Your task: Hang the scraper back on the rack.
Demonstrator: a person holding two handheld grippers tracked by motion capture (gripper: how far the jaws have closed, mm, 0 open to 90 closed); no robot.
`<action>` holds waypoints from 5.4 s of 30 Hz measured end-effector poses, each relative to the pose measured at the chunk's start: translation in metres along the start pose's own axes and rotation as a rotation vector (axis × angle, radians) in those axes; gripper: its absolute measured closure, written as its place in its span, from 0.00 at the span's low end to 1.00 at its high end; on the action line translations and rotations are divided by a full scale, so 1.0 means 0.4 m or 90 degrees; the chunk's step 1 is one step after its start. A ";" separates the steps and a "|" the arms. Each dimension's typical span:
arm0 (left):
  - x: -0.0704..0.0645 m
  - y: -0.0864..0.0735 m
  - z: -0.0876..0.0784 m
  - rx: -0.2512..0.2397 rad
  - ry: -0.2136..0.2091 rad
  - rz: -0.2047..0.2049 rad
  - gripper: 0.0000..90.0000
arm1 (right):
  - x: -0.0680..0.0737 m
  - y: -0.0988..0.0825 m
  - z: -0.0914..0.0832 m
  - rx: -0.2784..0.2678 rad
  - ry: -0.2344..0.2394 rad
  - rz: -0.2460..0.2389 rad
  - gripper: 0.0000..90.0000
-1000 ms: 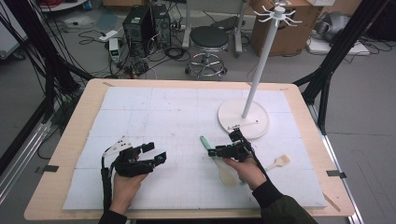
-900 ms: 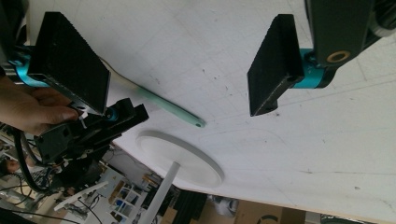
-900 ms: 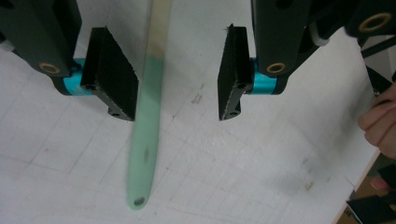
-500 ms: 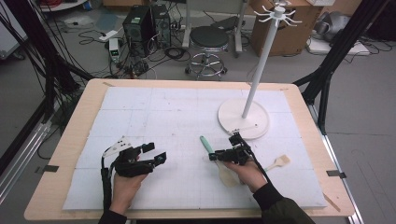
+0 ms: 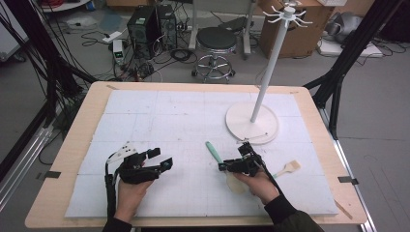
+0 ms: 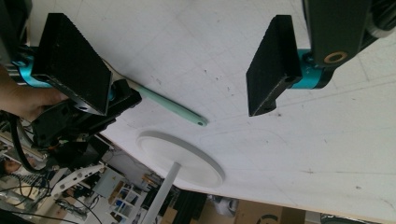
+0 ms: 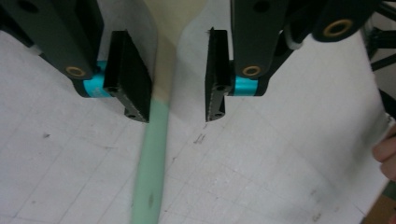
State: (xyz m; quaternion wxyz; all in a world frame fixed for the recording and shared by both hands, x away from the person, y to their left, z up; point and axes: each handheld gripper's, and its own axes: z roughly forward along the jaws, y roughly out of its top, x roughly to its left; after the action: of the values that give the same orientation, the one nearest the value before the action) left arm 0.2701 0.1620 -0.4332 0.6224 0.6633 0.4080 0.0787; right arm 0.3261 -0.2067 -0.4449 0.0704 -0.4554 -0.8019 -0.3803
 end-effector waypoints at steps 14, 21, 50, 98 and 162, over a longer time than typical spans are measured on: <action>-0.006 -0.002 0.007 0.003 -0.001 -0.002 0.26 | 0.027 -0.007 0.010 -0.004 -0.086 -0.071 0.86; -0.008 -0.001 0.010 0.010 -0.004 0.001 0.27 | 0.024 0.001 0.013 0.008 -0.084 -0.063 0.86; 0.001 -0.003 0.000 0.002 0.005 -0.010 0.29 | 0.021 -0.022 -0.009 -0.060 -0.057 -0.072 0.93; 0.003 -0.004 0.001 0.007 0.012 -0.003 0.30 | -0.001 0.046 -0.186 -0.218 0.004 -0.061 0.96; 0.005 -0.002 -0.009 0.004 0.016 -0.006 0.31 | 0.029 0.204 -0.520 -0.643 0.075 -0.063 0.96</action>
State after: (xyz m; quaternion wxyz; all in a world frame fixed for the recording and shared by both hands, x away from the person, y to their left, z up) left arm 0.2690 0.1659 -0.4343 0.6154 0.6625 0.4191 0.0824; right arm 0.3347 -0.3149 -0.2495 -0.1315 -0.3720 -0.5333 -0.7483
